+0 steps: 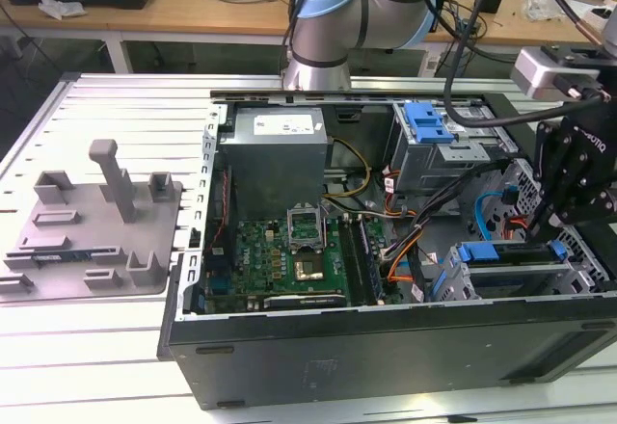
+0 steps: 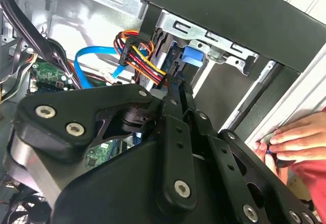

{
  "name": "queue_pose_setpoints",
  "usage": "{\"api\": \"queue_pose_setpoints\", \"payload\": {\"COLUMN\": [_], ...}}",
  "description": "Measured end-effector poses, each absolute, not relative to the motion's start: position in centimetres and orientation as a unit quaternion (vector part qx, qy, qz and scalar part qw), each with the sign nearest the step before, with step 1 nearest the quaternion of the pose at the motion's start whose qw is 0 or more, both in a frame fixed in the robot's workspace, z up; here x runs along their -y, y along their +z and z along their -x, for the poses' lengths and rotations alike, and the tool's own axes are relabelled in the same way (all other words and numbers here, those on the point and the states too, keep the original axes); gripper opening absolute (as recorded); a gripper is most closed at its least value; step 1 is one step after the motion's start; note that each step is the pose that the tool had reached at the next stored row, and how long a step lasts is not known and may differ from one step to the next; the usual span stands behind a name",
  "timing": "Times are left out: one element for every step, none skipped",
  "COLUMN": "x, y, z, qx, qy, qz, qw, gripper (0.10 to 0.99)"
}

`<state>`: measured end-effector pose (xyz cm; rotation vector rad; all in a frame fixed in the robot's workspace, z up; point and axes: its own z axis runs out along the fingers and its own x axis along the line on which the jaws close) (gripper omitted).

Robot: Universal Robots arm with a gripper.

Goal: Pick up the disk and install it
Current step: 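Insert the first disk wire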

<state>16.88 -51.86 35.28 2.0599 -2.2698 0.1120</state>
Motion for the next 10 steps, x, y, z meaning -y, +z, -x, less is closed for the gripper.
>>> {"api": "queue_pose_setpoints", "payload": {"x": [51.86,51.86,51.86,51.86,51.86,51.86,51.86,51.86,51.86,51.86], "y": [35.23,35.19,35.13,35.09,35.04,35.01,34.98,34.93,34.9,34.87], "z": [-16.88,-16.88,-16.88,-16.88,-16.88,-16.88,-16.88,-16.88,-16.88,-16.88], "qx": [0.74,0.74,0.74,0.74,0.739,0.74,0.74,0.739,0.74,0.74], "qy": [0.037,0.037,0.037,0.037,0.037,0.037,0.037,0.037,0.037,0.037], "qz": [-0.671,-0.671,-0.671,-0.671,-0.671,-0.671,-0.671,-0.671,-0.671,-0.671], "qw": [0.037,0.037,0.037,0.037,0.037,0.037,0.037,0.037,0.037,0.037], "gripper": [0.161,0.161,0.161,0.161,0.161,0.161,0.161,0.161,0.161,0.161]}}
